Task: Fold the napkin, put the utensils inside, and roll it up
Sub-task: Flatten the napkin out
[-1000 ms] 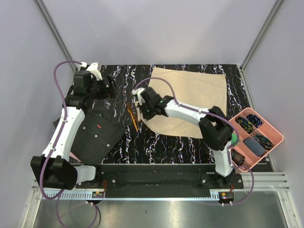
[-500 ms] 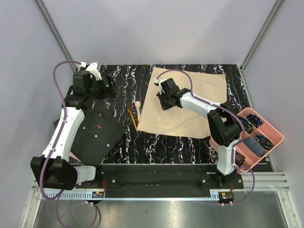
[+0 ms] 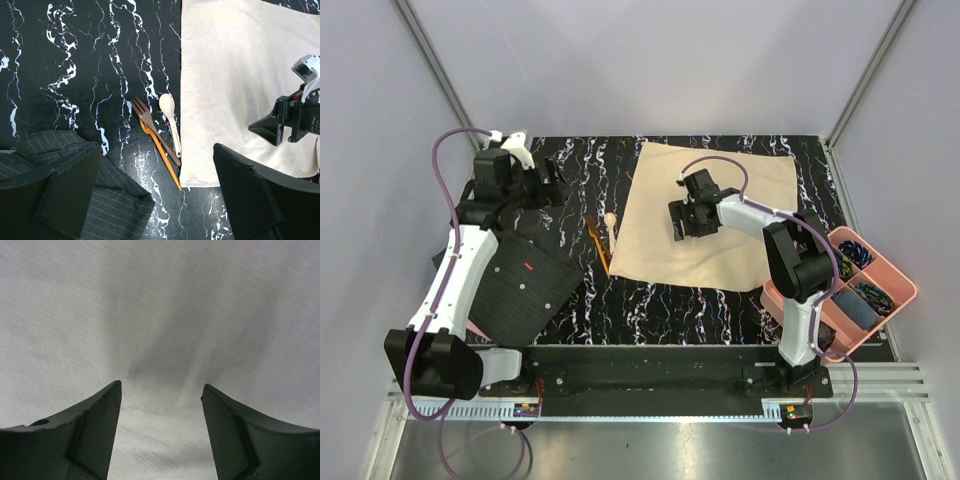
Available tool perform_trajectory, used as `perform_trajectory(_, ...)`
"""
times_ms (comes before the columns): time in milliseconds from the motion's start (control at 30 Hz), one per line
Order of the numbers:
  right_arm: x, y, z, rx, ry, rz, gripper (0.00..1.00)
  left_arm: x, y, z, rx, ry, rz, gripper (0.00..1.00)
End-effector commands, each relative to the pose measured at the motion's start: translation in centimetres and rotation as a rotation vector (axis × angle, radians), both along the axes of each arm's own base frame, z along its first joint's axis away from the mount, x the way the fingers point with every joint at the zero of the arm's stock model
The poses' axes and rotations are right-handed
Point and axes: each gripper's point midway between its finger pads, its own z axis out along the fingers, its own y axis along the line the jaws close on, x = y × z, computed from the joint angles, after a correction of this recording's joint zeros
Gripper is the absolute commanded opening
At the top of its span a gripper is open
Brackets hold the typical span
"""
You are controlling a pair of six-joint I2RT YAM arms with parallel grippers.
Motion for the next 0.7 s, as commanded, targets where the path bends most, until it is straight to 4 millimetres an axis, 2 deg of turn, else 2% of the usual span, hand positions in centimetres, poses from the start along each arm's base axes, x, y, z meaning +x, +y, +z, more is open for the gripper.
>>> perform_trajectory(0, 1.8, 3.2, 0.0, 0.093, 0.008, 0.022, 0.76, 0.2, -0.1, 0.7, -0.006, -0.026, -0.011, 0.97)
perform_trajectory(200, 2.1, 5.3, -1.5, 0.170, 0.075, 0.036, 0.78, 0.2, 0.1, 0.7, 0.003, -0.027, -0.005, 0.97)
perform_trajectory(400, 2.9, 7.1, -1.7, 0.244, 0.093, 0.048, 0.78, 0.2, 0.1, 0.8, 0.003, -0.030, -0.005, 0.97)
perform_trajectory(500, 3.3, 8.2, -1.0, 0.274, 0.084, 0.075, 0.78, 0.2, 0.2, 0.7, 0.006, -0.028, -0.003, 0.96)
perform_trajectory(533, 3.3, 8.6, -0.6, 0.283, 0.078, 0.089, 0.79, 0.2, 0.2, 0.7, 0.004, -0.027, -0.003, 0.97)
perform_trajectory(633, 3.8, 9.0, 2.6, 0.301, 0.016, 0.108, 0.79, 0.2, 0.2, 0.6, 0.005, -0.024, -0.001, 0.97)
perform_trajectory(667, 3.8, 8.8, 5.4, 0.313, -0.030, 0.110, 0.80, 0.2, 0.2, 0.6, 0.005, -0.024, -0.003, 0.97)
